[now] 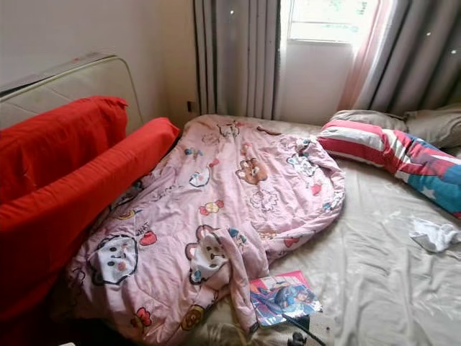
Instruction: Clean up the room
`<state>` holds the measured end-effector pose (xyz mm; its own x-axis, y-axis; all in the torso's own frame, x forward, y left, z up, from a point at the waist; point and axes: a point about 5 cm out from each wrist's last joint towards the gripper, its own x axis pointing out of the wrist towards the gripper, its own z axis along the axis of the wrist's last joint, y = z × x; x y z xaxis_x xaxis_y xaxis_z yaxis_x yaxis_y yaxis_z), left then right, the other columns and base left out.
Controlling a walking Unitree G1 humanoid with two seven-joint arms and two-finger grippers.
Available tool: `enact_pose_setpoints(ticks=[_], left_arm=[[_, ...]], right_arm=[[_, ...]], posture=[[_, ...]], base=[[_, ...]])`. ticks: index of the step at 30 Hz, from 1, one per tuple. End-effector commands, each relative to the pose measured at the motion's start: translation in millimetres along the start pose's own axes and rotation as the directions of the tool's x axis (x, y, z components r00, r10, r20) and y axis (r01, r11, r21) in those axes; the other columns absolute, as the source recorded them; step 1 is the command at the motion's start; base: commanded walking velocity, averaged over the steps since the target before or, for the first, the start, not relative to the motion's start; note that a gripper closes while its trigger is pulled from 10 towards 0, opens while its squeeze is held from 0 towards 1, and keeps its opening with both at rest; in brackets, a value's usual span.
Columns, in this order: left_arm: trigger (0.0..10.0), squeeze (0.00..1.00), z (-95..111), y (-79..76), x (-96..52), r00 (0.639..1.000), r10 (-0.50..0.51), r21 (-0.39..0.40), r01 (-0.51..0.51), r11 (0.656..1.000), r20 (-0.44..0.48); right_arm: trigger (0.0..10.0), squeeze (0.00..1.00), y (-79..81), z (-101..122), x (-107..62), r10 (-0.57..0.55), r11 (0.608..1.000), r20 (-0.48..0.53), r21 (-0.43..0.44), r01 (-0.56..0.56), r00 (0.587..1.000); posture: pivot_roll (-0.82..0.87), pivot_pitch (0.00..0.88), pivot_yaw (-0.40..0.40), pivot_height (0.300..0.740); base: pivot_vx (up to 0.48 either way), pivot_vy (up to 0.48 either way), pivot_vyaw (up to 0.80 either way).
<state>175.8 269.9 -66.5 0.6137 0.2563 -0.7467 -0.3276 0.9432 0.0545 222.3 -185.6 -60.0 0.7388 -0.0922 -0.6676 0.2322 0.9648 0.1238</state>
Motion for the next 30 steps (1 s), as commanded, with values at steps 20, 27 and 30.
enact_pose_setpoints(ticks=[20,27,30], left_arm=[[10.0,0.0,126.6,-40.6,-21.1,0.71,-0.205,0.113,0.175,0.978,0.673],[10.0,0.0,129.8,-45.3,-25.3,0.686,-0.223,0.129,0.186,0.974,0.693],[10.0,0.0,129.8,-45.3,-25.3,0.686,-0.223,0.129,0.186,0.974,0.693]], right_arm=[[10.0,0.0,-10.7,33.9,-13.5,0.018,0.999,0.398,-0.033,-0.005,0.917],[10.0,0.0,-12.6,35.3,-15.7,0.013,1.0,0.422,-0.029,-0.001,0.906],[10.0,0.0,-12.6,35.3,-15.7,0.013,1.0,0.422,-0.029,-0.001,0.906]], posture=[[-0.04,0.0,0.025,0.74],[-0.05,0.0,0.025,0.74],[-0.05,0.0,0.025,0.74]], base=[[0.0,0.0,0.0],[0.0,0.0,0.0],[0.0,0.0,0.0]])
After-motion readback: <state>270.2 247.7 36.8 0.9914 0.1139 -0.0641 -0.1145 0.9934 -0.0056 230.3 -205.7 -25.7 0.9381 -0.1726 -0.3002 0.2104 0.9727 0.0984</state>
